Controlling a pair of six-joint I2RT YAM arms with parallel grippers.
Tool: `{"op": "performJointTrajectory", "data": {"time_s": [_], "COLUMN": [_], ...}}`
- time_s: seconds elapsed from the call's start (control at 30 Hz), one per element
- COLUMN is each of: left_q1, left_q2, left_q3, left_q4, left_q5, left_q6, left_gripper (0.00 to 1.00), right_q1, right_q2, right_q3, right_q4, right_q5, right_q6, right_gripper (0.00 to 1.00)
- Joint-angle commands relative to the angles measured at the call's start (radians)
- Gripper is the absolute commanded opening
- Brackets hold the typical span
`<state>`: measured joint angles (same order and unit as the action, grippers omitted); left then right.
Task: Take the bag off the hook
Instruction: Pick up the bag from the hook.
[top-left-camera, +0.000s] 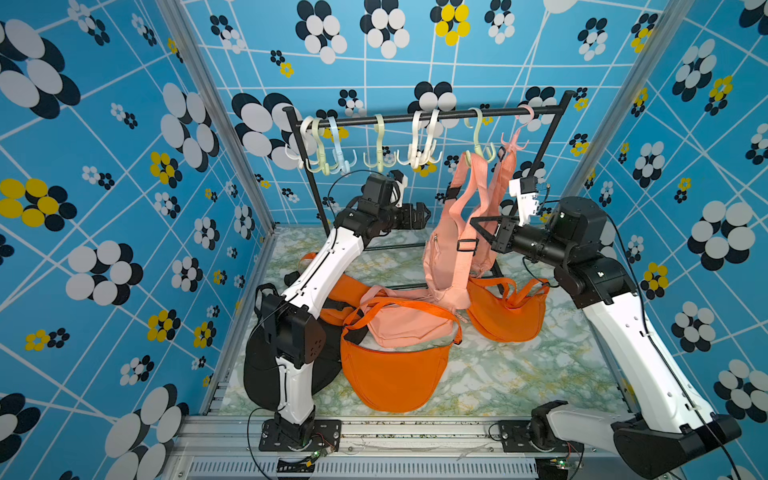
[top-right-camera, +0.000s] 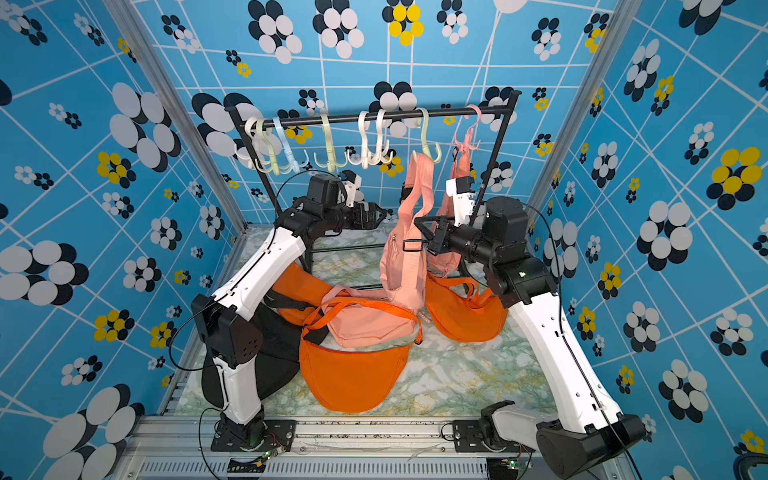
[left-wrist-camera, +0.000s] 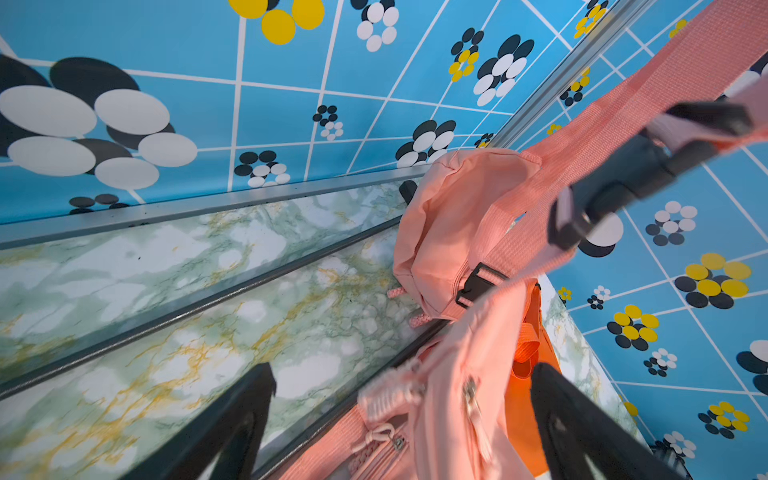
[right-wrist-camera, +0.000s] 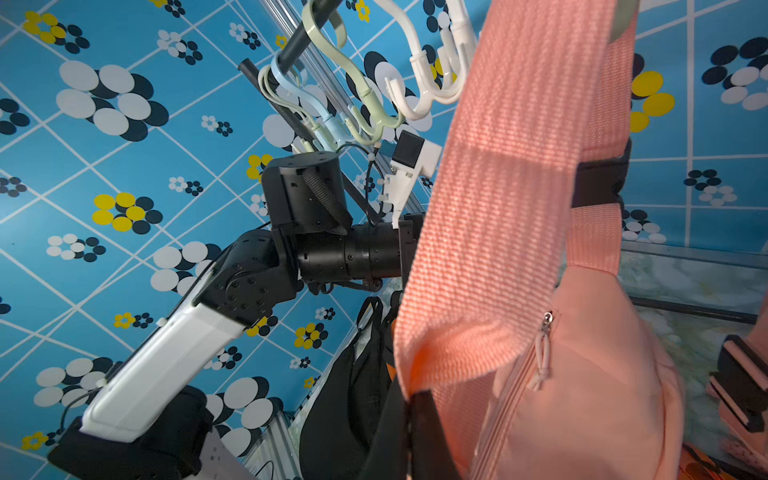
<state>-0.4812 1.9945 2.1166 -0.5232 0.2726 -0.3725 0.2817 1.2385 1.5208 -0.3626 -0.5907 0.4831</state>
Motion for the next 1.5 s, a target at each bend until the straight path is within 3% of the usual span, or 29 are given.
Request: {"op": "performJointTrajectory", "data": {"time_s": [0.0,0.17,0.37,0.67,0.73,0.83,0.87,1.0,1.27,1.47], "left_q1": [-0.039,-0.049,-0.068,-0.073,-0.070,-0.064,-0.061,-0.050,-0.022,-0.004], "left_q2": [0.080,0.199,0.222,0.236,0.236,0.231,0.227,0.210,0.097,-0.043], "left_q3": [0.088,0.204,0.176,0.178,0.180,0.178,0.178,0.177,0.126,0.078], "left_q4": [0.009,0.045,0.182,0.255,0.253,0.245,0.239,0.216,0.107,0.043], "left_q5": [0.033,0.144,0.244,0.292,0.287,0.265,0.255,0.226,0.081,-0.042], "left_q6": [-0.001,-0.048,-0.092,-0.129,-0.131,-0.126,-0.121,-0.101,-0.035,0.026], "left_gripper": [0.99,0.99,0.99,0.85,0.75,0.34,0.25,0.00,0.00,0.00], "right_q1": [-0.050,-0.065,-0.073,-0.081,-0.084,-0.091,-0.093,-0.111,-0.213,-0.261], "right_q2": [0.001,0.016,-0.003,-0.001,-0.003,-0.013,-0.017,-0.032,-0.060,-0.031], "right_q3": [-0.045,-0.075,-0.068,-0.039,-0.032,-0.022,-0.016,0.009,0.027,0.067], "right_q4": [0.053,0.201,0.194,0.201,0.202,0.199,0.194,0.168,0.116,0.095], "right_q5": [-0.221,-0.402,-0.420,-0.463,-0.475,-0.496,-0.505,-0.521,-0.501,-0.338], "right_q6": [0.143,0.332,0.342,0.371,0.378,0.388,0.390,0.381,0.338,0.251], "right_gripper": [0.00,0.00,0.00,0.00,0.00,0.00,0.00,0.00,0.00,0.00]}}
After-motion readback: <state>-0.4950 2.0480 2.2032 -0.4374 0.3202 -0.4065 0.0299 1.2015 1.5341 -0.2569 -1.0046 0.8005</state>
